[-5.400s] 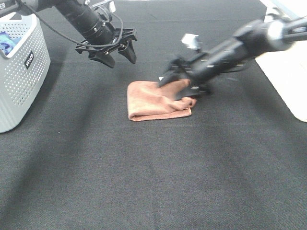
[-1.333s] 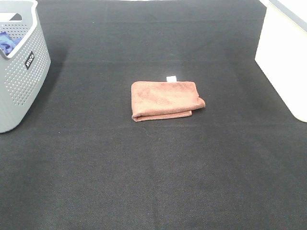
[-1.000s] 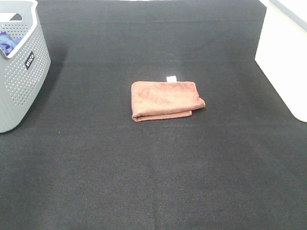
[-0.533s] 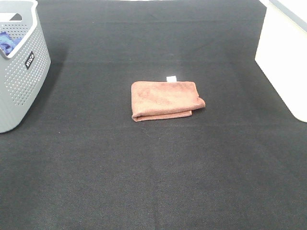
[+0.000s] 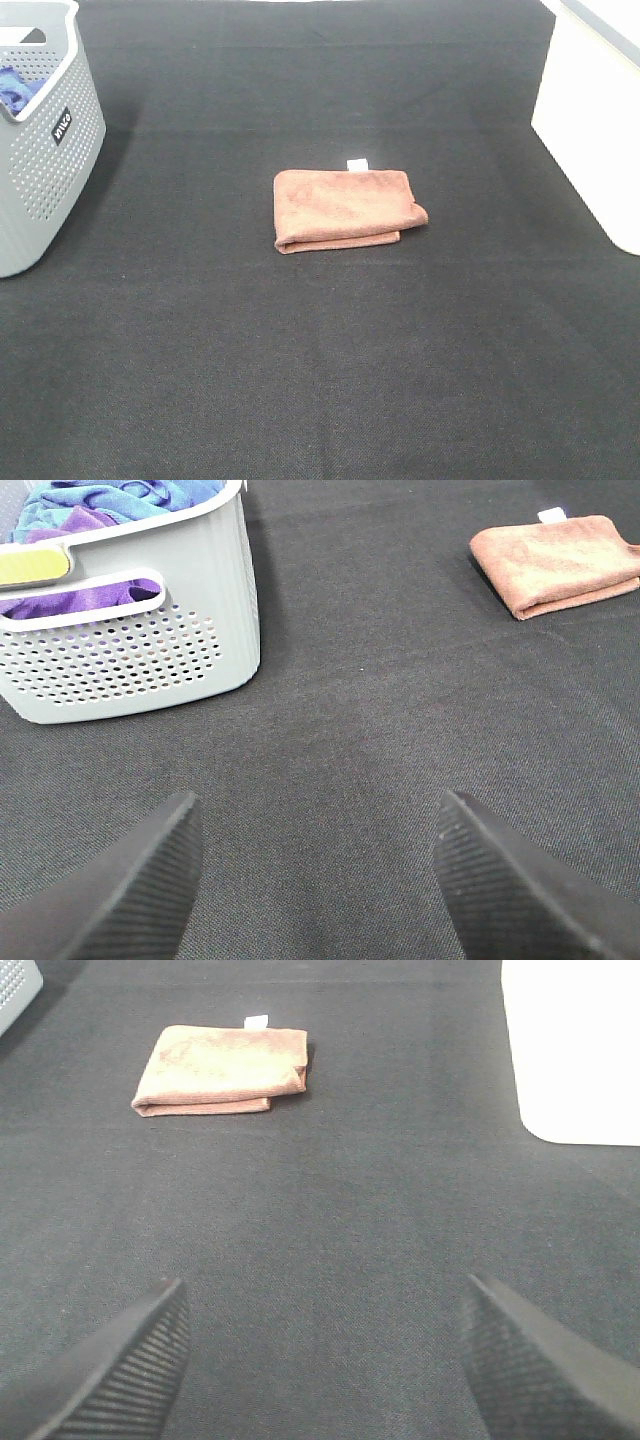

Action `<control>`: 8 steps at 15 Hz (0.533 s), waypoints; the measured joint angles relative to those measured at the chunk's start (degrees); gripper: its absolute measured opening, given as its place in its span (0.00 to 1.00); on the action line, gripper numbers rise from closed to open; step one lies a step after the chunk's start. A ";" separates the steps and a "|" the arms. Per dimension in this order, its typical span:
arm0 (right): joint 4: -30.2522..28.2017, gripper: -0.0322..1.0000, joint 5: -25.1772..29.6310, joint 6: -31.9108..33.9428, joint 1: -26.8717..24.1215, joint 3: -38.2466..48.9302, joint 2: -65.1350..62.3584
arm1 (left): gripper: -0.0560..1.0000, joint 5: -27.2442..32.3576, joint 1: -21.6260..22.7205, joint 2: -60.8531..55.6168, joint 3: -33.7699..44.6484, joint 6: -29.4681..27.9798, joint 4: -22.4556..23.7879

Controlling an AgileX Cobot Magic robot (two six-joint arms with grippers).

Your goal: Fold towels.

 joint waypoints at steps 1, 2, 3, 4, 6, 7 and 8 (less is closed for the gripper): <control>0.11 0.72 0.00 0.00 0.00 0.00 0.00 | 0.66 0.00 0.00 0.00 0.00 0.00 0.00; 0.11 0.72 0.00 0.00 0.00 0.00 0.00 | 0.66 0.00 0.00 0.00 0.00 0.00 0.00; 0.11 0.72 0.00 0.00 0.00 0.00 0.00 | 0.66 0.00 0.00 0.00 0.00 0.00 0.00; 0.11 0.72 0.00 0.00 -0.06 0.00 0.00 | 0.66 0.00 0.00 0.00 0.00 0.00 0.00; 0.57 0.72 0.00 0.00 -2.06 0.00 0.00 | 0.66 0.00 0.00 0.00 0.00 0.00 0.00; 0.69 0.72 0.00 0.00 -2.98 0.00 0.00 | 0.66 0.00 0.00 0.00 0.00 0.00 0.00; 0.86 0.72 0.00 0.00 -3.32 0.00 0.00 | 0.66 0.00 0.00 0.00 0.00 0.00 0.00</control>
